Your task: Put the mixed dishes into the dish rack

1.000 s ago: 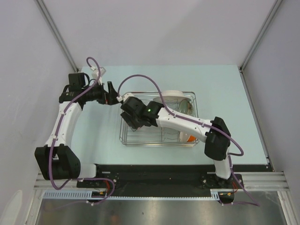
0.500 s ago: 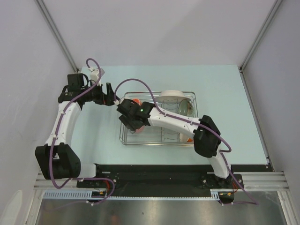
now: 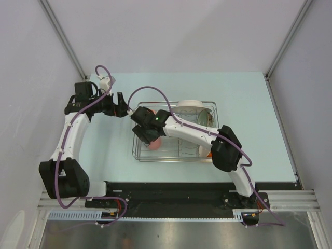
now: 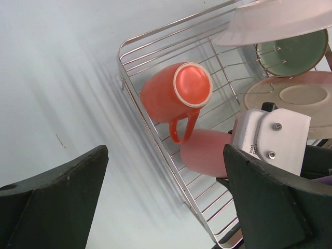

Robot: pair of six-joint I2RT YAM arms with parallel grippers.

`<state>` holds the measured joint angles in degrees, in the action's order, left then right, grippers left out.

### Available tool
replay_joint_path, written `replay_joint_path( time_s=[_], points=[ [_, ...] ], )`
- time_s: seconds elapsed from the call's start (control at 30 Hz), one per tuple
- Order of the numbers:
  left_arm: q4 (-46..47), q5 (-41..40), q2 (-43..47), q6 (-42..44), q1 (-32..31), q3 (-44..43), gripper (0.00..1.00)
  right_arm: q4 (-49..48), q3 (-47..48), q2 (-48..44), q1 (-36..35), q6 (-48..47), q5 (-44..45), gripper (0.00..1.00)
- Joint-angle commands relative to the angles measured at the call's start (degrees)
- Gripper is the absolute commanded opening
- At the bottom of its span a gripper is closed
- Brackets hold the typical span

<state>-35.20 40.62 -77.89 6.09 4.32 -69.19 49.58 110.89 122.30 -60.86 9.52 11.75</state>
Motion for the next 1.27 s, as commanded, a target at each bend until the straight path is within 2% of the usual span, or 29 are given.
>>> replay_joint_path(
  time_s=[0.0,0.13,0.17,0.23,0.27,0.5,0.63,0.8,0.97,1.07,1.23],
  points=[
    [-0.13,4.64,1.07,-0.55,-0.71,-0.6,0.98,-0.89,0.64,2.42,0.13,-1.52,-3.58,0.36],
    [-0.48,4.47,0.81,-0.29,-0.71,-0.95,0.98,-1.42,0.2,1.98,0.04,-1.61,-3.05,0.58],
    [-0.57,4.47,0.81,-0.2,-0.8,-1.04,0.98,-1.68,-0.15,1.37,0.04,-1.52,-2.79,0.69],
    [-0.57,4.38,0.55,-0.29,-0.71,-1.12,0.98,-1.68,-0.41,0.4,-0.05,-1.43,-1.56,0.85],
    [-0.74,4.47,0.37,-0.2,-0.8,-1.65,0.98,-1.6,-0.67,-0.13,0.04,-1.43,-1.12,0.99],
    [-1.54,3.15,-0.34,-0.2,-0.8,-3.67,0.98,-1.86,-2.7,-9.35,0.65,-0.91,-0.32,1.0],
    [-1.8,2.01,-0.16,0.5,-0.8,-3.32,0.98,-2.03,-4.36,-19.6,1.01,0.76,1.43,1.0],
    [-2.59,0.87,-0.51,1.21,-0.71,-3.41,0.99,-5.55,-12.61,-33.33,3.9,3.57,2.75,1.0],
    [-1.71,-2.03,-1.47,1.65,-0.8,-2.45,0.99,-7.49,-27.1,-47.3,11.88,7.53,2.06,1.0],
    [-1.89,-3.44,-3.14,2.26,-0.8,-2.18,0.98,-8.27,-31.43,-51.18,12.96,8.41,2.4,1.0],
    [0.04,-5.46,-2.71,2.53,-0.8,-0.86,0.98,-8.45,-32.4,-52.51,13.22,8.59,3.19,1.0]
  ],
)
